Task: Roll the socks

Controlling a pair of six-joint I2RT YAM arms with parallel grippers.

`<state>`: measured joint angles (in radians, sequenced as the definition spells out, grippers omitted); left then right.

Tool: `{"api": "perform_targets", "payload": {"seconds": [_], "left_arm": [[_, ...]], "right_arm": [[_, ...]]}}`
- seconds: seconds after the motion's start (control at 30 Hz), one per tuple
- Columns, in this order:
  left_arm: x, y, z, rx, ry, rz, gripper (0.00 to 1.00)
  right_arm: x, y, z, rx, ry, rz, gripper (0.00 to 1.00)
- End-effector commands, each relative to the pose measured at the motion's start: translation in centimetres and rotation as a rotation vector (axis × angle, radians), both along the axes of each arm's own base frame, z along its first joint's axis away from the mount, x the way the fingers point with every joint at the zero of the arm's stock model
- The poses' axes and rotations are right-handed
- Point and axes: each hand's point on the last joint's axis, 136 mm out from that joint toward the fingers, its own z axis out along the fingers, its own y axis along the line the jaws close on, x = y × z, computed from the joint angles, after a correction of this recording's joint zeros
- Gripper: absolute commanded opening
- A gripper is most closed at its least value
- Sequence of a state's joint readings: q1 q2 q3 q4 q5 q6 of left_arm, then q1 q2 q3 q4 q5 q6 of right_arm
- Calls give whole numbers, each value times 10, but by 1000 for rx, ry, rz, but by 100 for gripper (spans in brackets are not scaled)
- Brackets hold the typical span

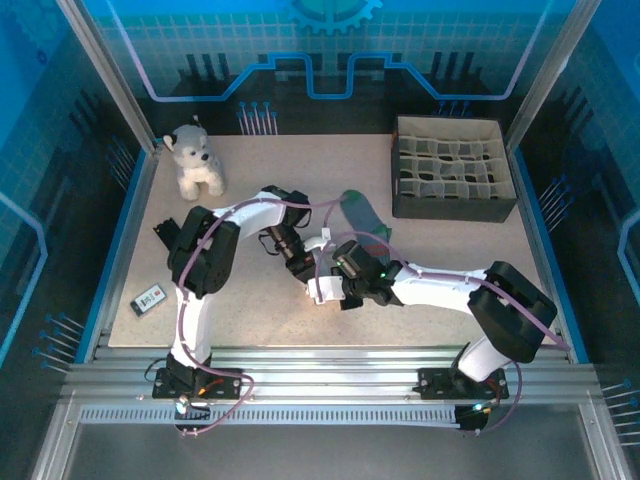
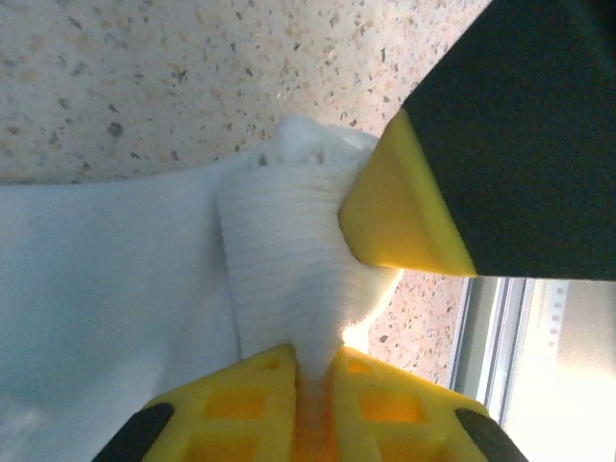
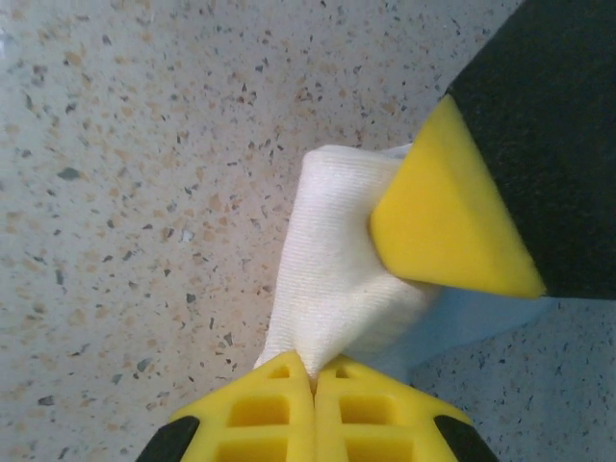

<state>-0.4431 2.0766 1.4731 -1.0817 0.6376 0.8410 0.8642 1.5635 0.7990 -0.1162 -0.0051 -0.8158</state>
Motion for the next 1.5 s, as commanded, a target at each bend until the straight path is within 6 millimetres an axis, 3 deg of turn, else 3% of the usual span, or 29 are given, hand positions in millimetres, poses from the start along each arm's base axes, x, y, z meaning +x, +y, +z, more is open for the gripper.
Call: {"api": "perform_targets", "payload": {"seconds": [0.0,0.17,0.27,0.4,0.63,0.77,1.0,1.23,1.47], "left_arm": [[27,-4,26,-88,-87,153,19],[44,-3,42,-167,-69,339,28],[48,2,42,-169,-75,414,28],[56,13,45,-179,-151,560,27],[37,35,37,-245,-273,808,28],[12,30,28,-244,-324,774,29],[-32,-5,32,-366,-573,506,31],[-44,-7,28,-438,-712,485,32],[-43,4,20,-441,-723,577,36]], "right_arm": [[-33,-18,-11,-74,193,-12,0],[-38,-21,-14,-95,277,-24,0],[-44,-24,-19,-110,322,-25,0],[-42,-17,-11,-97,377,-18,0],[-42,-14,-8,-78,459,-33,0],[-43,-15,-9,-91,502,-42,0],[-41,-11,-10,-115,589,-64,0],[-39,-8,-10,-120,660,-88,0],[-33,-9,-3,-84,696,-101,0]]}}
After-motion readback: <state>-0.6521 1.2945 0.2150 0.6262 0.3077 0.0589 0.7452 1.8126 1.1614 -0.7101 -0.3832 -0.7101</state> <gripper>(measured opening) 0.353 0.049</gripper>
